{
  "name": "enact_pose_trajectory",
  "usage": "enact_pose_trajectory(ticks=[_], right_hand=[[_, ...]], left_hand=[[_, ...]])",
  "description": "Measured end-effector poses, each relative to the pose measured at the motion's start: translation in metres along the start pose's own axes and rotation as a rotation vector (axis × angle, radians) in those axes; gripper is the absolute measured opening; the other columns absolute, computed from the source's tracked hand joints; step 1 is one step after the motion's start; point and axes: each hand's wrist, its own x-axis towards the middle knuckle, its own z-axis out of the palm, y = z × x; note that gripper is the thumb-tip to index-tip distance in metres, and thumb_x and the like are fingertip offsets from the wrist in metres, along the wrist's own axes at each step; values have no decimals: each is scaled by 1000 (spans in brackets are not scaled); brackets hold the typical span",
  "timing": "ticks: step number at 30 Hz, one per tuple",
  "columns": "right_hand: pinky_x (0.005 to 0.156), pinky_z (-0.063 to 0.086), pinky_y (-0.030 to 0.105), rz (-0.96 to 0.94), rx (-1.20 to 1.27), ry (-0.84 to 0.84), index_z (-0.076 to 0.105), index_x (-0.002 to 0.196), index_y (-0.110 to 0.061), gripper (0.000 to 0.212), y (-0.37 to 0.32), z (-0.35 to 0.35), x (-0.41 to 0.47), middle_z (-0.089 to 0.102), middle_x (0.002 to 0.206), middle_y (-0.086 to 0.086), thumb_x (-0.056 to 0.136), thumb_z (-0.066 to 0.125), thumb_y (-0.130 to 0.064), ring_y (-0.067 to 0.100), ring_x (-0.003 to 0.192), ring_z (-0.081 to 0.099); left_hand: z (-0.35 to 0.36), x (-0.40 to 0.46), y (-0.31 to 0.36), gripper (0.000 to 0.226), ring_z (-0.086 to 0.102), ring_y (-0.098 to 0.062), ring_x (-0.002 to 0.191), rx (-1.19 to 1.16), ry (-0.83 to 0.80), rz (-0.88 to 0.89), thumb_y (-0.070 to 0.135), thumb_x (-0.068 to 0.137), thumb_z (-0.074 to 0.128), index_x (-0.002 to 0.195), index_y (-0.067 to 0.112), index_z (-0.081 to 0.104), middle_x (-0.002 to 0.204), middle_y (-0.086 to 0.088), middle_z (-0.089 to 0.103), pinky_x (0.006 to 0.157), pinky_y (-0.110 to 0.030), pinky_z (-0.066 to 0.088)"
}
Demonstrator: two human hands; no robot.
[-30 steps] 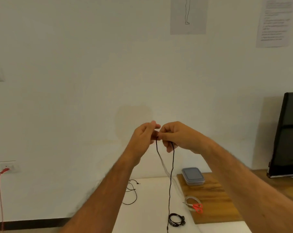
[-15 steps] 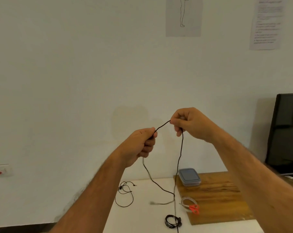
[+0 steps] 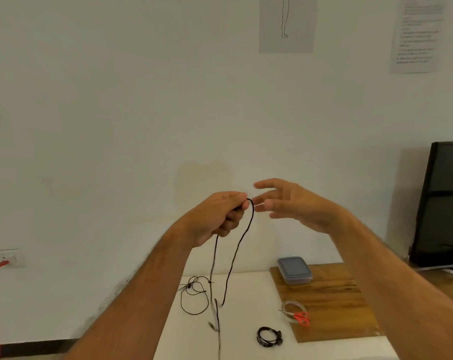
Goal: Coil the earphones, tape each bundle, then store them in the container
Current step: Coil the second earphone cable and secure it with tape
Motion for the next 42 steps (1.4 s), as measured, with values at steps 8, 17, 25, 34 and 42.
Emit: enact_pose_trajectory(ticks=[8, 17, 25, 34, 42], right_hand=[[51, 31, 26, -84, -221, -14, 71, 99, -15, 16, -19, 20, 10, 44, 57, 4, 86, 72, -25, 16, 52, 33], [79, 56, 55, 66, 4, 357, 60, 96, -3, 16, 0, -11, 4, 61, 72, 11, 99, 51, -16, 20, 53, 55], [46, 31, 25, -103, -102, -66, 63, 113, -11, 32, -27, 22, 1, 41, 60, 6, 86, 72, -23, 13, 49, 32], [49, 38, 28, -247, -127, 451, 62, 83, -10, 10, -29, -11, -1, 45, 54, 1, 93, 61, -9, 13, 43, 35], [52, 42, 26, -115, -233, -3, 72, 92, -7, 10, -31, -4, 2, 50, 59, -3, 90, 67, -16, 19, 60, 43]], left_hand=[[-6, -4, 0, 37, 21, -8, 47, 196, 9, -63, 34, 104, 40, 71, 20, 51, 54, 9, 32, 41, -17, 19], [-26, -17, -6, 36, 11, -10, 50, -33, -22, -56, 31, 105, 35, 73, 21, 46, 61, 5, 20, 44, -21, 8], [-1, 0, 6, 38, 16, -6, 47, -21, -62, -58, 34, 105, 35, 71, 22, 44, 57, 8, 27, 40, -16, 15], [-5, -11, -9, 36, 12, -7, 48, -230, -108, -84, 33, 105, 33, 73, 20, 46, 58, 7, 22, 43, -20, 8], [8, -2, -7, 37, 11, -8, 50, -263, -122, -65, 37, 104, 34, 76, 20, 51, 61, 5, 21, 43, -20, 10]])
